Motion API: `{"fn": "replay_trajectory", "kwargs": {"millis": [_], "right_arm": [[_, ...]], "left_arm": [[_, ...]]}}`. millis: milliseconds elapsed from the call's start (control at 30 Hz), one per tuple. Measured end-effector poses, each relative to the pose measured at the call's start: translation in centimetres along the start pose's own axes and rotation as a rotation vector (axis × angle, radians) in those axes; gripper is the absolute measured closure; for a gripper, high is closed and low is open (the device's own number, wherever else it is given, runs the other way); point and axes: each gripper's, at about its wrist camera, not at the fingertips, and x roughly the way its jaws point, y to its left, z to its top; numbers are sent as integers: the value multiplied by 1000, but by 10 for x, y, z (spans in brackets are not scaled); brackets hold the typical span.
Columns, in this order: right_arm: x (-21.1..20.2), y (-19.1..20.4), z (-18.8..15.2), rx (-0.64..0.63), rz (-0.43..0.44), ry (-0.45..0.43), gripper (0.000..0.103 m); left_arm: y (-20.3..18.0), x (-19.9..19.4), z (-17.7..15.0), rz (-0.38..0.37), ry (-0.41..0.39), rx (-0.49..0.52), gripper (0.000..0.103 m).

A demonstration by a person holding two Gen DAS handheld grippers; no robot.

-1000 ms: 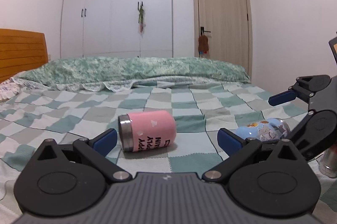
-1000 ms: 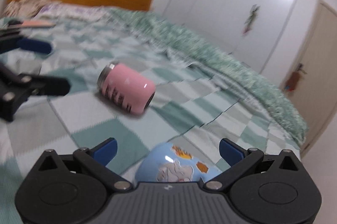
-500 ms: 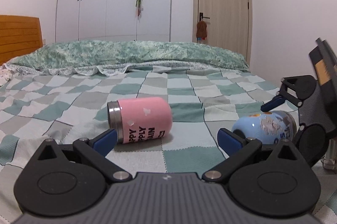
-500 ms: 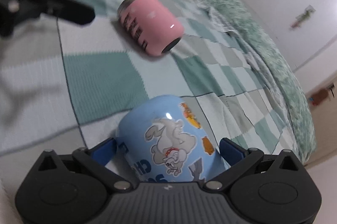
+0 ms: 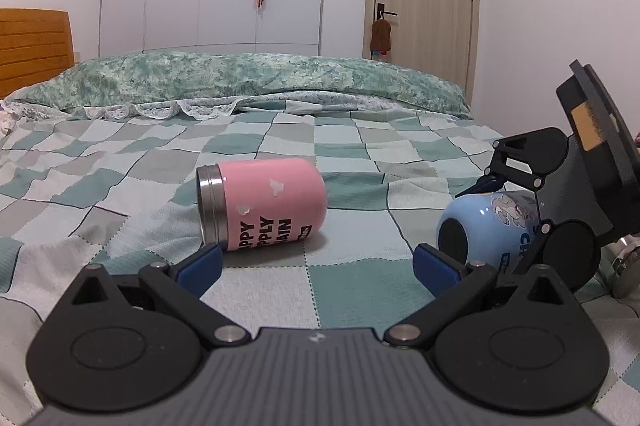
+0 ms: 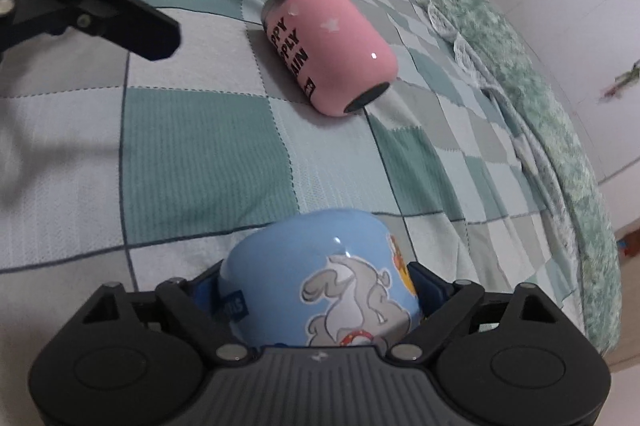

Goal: Flip cup upright
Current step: 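Close the right gripper on the blue tumbler's body and lift it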

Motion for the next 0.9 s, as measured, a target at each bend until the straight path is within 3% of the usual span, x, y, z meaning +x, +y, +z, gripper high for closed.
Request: {"fn": "replay_trajectory", "kwargs": {"millis": [400, 900], "right_arm": [[-25, 30, -1, -129, -87, -12, 14], [-84, 66, 9, -180, -147, -26, 17]], "left_arm": [[-7, -16, 1, 0, -20, 37, 0], [-16, -66, -3, -16, -29, 72, 0]]}}
